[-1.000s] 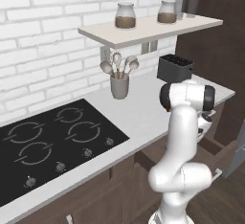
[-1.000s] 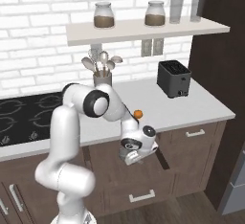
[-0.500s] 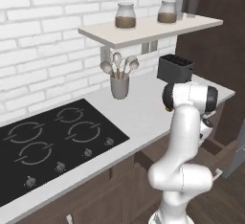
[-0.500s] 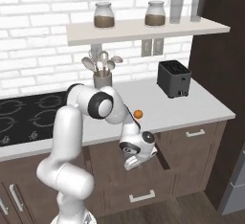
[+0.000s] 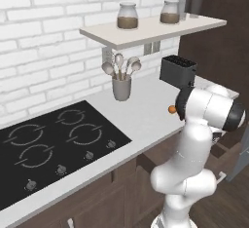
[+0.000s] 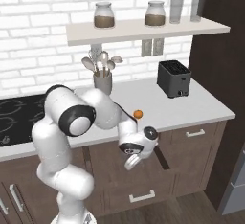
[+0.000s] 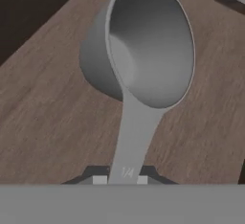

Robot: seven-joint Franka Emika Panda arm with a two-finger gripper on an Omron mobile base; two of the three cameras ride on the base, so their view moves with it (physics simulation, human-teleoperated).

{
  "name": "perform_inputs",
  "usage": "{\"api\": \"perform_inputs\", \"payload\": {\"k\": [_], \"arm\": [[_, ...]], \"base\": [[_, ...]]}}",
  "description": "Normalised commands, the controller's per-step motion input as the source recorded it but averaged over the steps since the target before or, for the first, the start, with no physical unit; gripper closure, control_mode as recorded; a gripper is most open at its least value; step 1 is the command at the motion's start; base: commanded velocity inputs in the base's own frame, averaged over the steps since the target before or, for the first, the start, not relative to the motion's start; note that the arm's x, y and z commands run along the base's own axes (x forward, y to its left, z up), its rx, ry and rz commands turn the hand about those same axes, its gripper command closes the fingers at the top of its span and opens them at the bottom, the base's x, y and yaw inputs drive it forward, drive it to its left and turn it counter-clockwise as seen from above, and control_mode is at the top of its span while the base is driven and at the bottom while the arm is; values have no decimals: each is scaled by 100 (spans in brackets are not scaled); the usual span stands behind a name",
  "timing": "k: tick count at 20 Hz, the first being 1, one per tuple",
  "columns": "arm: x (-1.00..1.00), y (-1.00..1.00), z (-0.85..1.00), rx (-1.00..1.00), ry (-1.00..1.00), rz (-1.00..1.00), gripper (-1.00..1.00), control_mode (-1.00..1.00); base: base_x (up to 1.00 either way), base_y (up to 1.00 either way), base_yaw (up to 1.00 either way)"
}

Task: Pick the measuring cup from the drawer and place it on the counter.

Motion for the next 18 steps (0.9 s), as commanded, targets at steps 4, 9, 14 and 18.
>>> {"api": "perform_inputs", "payload": {"k": [4, 9, 14, 18], "arm": [[-5, -28, 100, 3, 0, 17, 100, -100], [0, -9, 100, 1, -11, 14, 100, -100], [36, 19, 48, 0, -22, 2, 100, -100], [94, 47, 0, -2, -12, -2, 100, -100]], "base": [[0, 0, 0], [0, 0, 0], [0, 0, 0], [0, 0, 0]]}}
